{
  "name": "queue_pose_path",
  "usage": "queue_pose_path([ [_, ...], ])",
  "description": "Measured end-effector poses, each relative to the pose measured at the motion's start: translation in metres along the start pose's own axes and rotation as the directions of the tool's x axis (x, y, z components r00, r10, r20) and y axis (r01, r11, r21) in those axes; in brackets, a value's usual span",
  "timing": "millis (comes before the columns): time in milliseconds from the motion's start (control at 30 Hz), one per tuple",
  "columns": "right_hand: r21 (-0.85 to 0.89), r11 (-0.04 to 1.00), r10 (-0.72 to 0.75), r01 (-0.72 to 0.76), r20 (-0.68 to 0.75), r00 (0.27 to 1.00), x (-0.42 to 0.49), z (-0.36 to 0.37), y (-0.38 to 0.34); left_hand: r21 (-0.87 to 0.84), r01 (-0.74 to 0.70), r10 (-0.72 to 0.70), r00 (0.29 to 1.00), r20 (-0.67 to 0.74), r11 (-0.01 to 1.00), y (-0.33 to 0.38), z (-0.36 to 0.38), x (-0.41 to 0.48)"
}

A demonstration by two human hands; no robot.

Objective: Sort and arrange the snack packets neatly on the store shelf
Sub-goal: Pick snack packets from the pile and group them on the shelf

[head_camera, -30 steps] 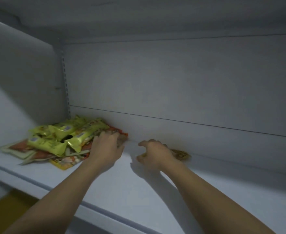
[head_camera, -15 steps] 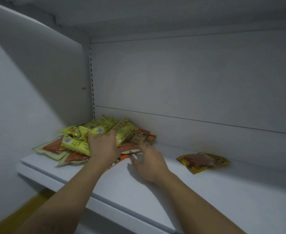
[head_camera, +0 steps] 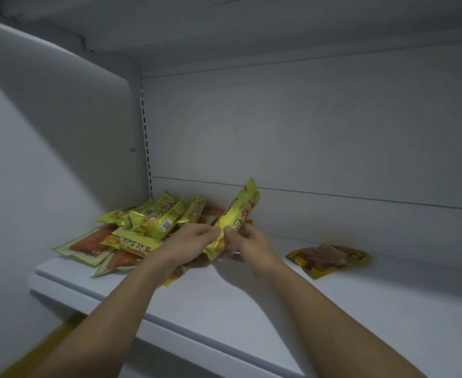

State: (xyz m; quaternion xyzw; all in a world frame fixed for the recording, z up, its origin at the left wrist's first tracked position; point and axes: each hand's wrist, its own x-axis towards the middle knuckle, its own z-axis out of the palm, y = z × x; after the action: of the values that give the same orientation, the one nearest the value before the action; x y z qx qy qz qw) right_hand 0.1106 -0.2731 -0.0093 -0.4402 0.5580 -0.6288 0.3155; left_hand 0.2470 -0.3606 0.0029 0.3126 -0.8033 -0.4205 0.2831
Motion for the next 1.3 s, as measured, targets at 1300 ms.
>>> queue_pose_path([
  [1300,-0.932,0.361,0.026,-0.041,-0.034,0.999,-0.006,-0.003,0.006,0.729,0.24,-0.009,0.952,-0.305,0.641,-0.006,-0.023,0.066],
])
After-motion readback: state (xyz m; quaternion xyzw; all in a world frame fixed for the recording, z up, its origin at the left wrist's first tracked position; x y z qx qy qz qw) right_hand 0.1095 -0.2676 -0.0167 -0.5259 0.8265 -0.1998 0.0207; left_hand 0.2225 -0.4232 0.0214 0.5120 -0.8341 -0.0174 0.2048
